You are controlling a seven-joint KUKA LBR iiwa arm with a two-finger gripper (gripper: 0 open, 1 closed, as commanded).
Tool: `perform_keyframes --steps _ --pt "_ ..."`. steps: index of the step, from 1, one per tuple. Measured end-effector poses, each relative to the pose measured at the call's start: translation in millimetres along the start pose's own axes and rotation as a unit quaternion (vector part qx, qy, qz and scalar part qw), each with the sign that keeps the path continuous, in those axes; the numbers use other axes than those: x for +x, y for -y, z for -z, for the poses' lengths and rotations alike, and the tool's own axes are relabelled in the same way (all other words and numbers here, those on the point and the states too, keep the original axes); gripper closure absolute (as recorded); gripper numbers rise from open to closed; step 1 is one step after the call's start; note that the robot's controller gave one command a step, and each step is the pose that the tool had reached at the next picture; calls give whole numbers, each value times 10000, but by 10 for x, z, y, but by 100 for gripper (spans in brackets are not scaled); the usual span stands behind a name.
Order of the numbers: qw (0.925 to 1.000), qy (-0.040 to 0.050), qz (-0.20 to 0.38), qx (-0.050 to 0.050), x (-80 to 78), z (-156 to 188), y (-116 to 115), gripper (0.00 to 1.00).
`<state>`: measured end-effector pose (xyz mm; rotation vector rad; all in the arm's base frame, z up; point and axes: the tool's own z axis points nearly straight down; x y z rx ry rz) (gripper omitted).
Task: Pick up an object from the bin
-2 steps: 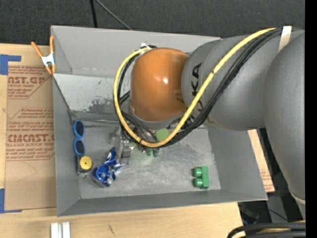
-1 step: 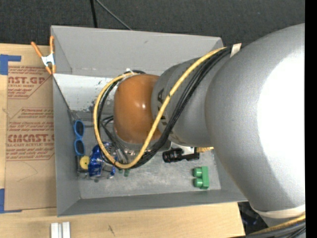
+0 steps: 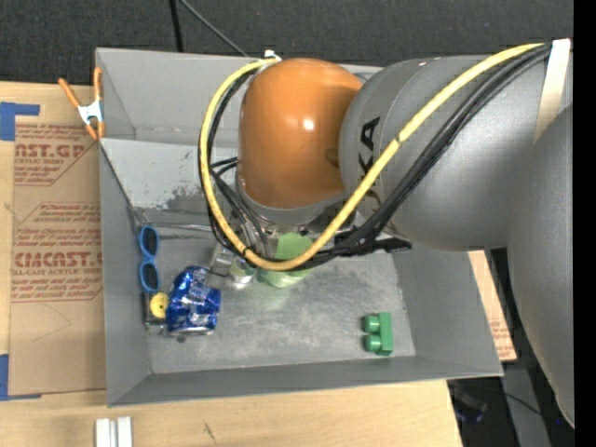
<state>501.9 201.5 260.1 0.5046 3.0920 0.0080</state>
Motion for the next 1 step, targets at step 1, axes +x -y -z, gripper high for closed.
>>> perform_keyframes --steps 1 --pt "9970 -48 -773 40 -82 -680 -458 100"
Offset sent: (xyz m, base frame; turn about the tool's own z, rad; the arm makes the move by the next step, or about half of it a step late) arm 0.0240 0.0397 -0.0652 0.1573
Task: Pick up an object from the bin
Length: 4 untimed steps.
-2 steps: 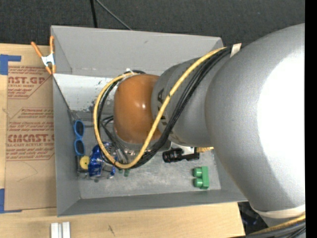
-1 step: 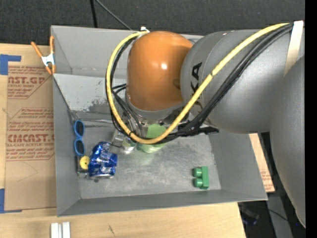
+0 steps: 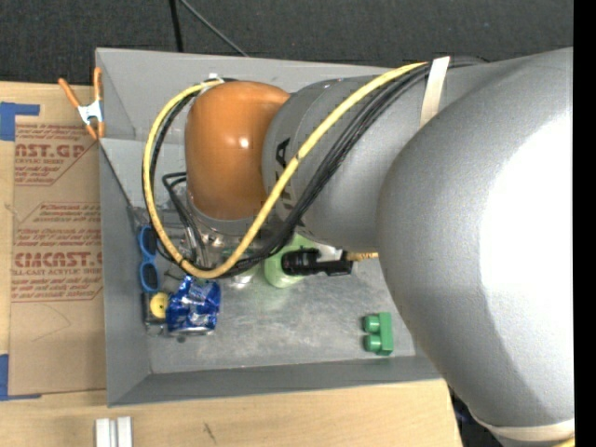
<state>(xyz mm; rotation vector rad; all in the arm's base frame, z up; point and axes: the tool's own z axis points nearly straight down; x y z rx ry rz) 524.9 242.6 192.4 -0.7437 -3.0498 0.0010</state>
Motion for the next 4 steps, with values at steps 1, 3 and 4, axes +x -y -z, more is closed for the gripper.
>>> perform_keyframes --steps 1,3,4 --pt "9826 10 1860 -6 -59 -1235 171 100" --pt "9043 5 4269 0 -134 -559 7 100" --pt "9488 41 3159 -16 -472 -22 151 100"
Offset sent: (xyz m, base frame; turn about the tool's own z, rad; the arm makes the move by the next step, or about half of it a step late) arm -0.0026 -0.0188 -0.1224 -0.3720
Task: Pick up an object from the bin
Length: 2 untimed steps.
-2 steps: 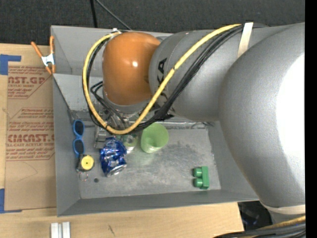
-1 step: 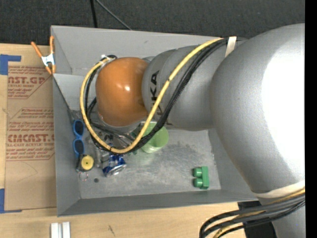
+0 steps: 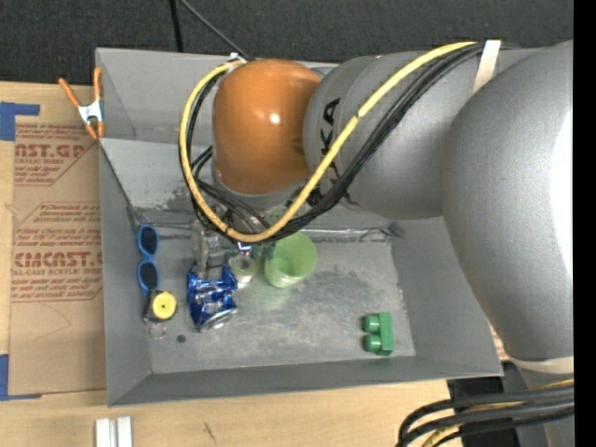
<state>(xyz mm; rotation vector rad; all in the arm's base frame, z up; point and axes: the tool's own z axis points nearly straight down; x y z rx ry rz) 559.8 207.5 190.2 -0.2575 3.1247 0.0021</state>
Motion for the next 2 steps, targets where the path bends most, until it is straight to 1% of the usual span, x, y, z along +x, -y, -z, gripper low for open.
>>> perform_keyframes --steps 1,2 --pt "9859 -40 -1675 13 -47 -547 90 100" --pt "9859 -25 -1670 9 -55 -531 87 0"
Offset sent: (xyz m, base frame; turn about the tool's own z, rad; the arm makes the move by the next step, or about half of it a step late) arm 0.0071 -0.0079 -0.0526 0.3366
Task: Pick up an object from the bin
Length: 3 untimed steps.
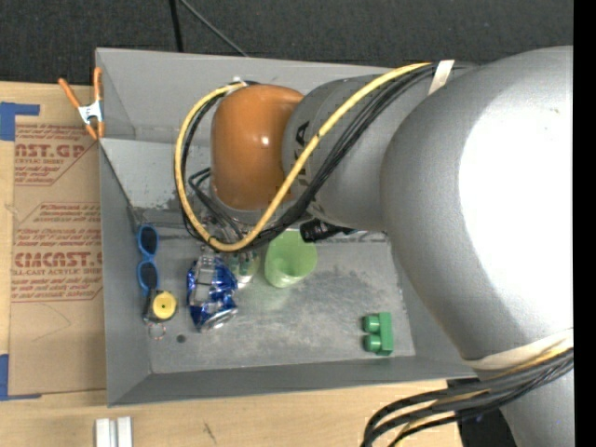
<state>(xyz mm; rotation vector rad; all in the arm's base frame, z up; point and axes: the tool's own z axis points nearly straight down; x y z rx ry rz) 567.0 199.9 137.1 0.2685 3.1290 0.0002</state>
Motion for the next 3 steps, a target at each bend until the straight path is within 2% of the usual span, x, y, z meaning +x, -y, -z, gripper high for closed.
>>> perform_keyframes --steps 1,2,3 --pt "10000 6 -17 -34 66 -580 525 0" --pt "10000 70 19 -46 36 -530 501 100" --pt "9999 38 121 -24 401 1397 440 100"
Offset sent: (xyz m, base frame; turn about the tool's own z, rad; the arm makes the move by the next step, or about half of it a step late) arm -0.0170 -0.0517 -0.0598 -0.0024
